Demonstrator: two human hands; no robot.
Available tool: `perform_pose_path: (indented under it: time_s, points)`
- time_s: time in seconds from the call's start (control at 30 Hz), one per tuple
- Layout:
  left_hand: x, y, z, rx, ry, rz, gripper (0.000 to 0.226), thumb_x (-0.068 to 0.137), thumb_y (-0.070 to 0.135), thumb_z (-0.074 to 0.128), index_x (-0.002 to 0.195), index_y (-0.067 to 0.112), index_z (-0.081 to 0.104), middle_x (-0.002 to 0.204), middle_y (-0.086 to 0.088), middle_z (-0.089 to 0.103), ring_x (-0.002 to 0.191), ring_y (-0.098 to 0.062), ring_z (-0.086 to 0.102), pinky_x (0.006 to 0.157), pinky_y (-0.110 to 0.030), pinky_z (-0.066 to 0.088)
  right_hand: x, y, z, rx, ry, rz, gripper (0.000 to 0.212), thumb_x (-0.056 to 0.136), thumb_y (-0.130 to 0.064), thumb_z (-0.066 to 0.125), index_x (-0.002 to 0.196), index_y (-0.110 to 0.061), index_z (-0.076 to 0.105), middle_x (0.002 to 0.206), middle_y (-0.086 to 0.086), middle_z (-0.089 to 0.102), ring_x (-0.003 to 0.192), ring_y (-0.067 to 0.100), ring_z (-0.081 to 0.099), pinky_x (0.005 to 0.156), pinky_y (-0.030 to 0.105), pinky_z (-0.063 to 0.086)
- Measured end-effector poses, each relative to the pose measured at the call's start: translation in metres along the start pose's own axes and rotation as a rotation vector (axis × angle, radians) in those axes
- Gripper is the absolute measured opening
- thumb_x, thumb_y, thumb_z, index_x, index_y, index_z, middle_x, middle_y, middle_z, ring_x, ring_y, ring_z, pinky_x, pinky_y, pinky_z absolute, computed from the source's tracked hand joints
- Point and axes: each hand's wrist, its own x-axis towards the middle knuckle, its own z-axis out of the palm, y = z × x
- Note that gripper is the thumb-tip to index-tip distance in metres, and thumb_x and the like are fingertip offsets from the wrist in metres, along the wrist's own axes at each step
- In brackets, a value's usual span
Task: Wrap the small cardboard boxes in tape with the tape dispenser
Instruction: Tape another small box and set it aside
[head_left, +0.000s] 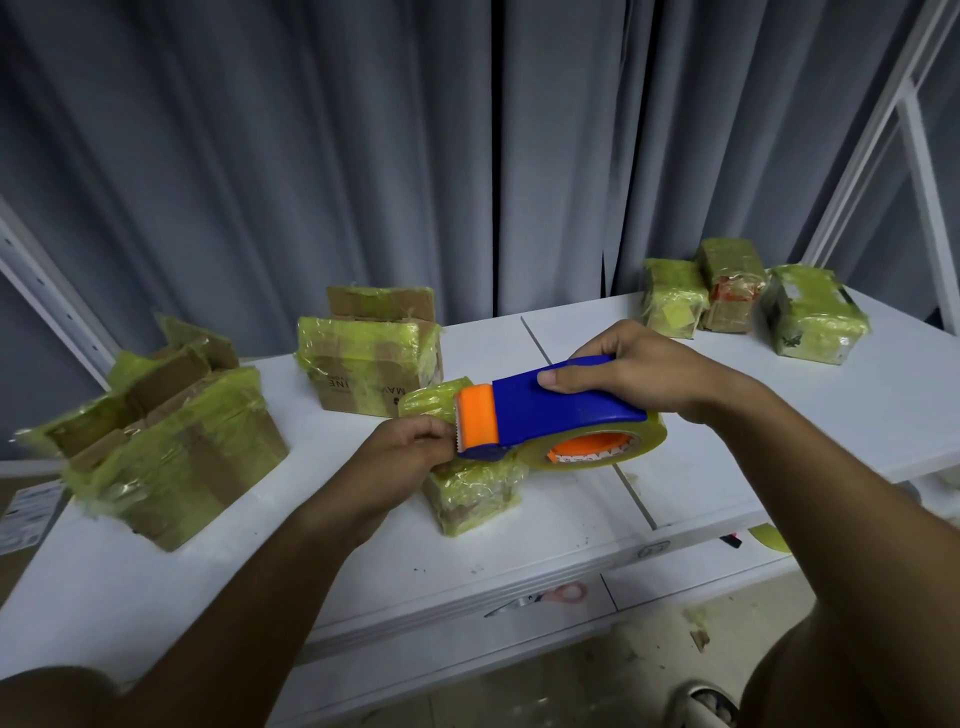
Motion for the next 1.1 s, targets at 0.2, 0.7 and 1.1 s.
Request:
perform_pose_path:
  time_s: [0.2, 0.7, 1.1]
  points:
    - [-0.005, -0.001, 0.0, 0.023, -0.019, -0.016, 0.02, 0.096, 0.006, 0.053, 0.105, 0.014, 0.069, 0.089, -0.003, 0.07, 0.079, -0.011, 0.061, 0.067, -0.026, 0.043, 0.0, 0.0, -0.001, -0.006, -0.014, -0.019, 0.052, 0.069, -0.061, 0.068, 0.093, -0.016, 0.078, 0.083, -0.004, 0.079, 0.077, 0.015, 0.076, 0.067, 0.025, 0.055]
    - [-0.008, 0.0, 0.01, 0.116, 0.064, -0.007, 0.014, 0.101, 0.017, 0.051, 0.095, 0.016, 0.063, 0.074, 0.007, 0.06, 0.062, 0.0, 0.055, 0.05, -0.011, 0.039, 0.0, 0.002, -0.002, -0.029, -0.023, -0.027, 0.035, 0.083, -0.052, 0.071, 0.087, -0.017, 0.076, 0.078, -0.004, 0.078, 0.072, 0.012, 0.075, 0.062, 0.022, 0.051]
    - [-0.016, -0.015, 0.015, 0.214, 0.17, 0.031, 0.015, 0.1, 0.012, 0.047, 0.092, 0.021, 0.056, 0.089, 0.004, 0.066, 0.093, -0.011, 0.062, 0.067, -0.02, 0.04, 0.0, 0.011, -0.018, -0.117, -0.071, -0.017, 0.062, 0.063, -0.068, 0.068, 0.088, -0.013, 0.079, 0.082, 0.003, 0.078, 0.079, 0.019, 0.075, 0.07, 0.027, 0.055]
